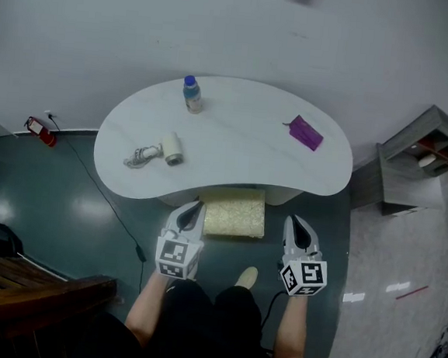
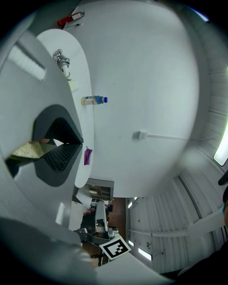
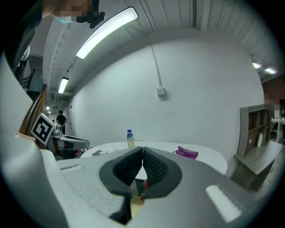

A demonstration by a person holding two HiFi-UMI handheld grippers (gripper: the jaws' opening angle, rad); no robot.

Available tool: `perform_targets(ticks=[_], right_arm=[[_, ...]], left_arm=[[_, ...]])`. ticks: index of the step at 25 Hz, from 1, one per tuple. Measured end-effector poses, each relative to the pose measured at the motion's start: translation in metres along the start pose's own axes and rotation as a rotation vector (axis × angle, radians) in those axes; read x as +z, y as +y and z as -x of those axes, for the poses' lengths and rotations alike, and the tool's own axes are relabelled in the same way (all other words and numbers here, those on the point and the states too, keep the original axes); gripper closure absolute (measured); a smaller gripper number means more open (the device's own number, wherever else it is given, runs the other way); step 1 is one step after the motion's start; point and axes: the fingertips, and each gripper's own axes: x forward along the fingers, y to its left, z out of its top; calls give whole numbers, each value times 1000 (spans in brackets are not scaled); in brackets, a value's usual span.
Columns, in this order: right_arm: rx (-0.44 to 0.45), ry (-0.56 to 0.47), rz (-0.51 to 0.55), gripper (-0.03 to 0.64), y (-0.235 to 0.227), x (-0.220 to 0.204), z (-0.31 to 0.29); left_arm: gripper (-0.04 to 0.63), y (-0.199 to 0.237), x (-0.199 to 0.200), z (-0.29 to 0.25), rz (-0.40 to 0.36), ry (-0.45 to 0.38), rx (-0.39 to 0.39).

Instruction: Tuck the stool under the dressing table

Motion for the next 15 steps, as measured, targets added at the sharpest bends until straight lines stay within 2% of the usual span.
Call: perform_targets(ticks=[15], right_arm=[[-3, -16, -6, 611, 16, 9, 22]], left_arm=[[588, -13, 19, 26, -3, -11, -15]])
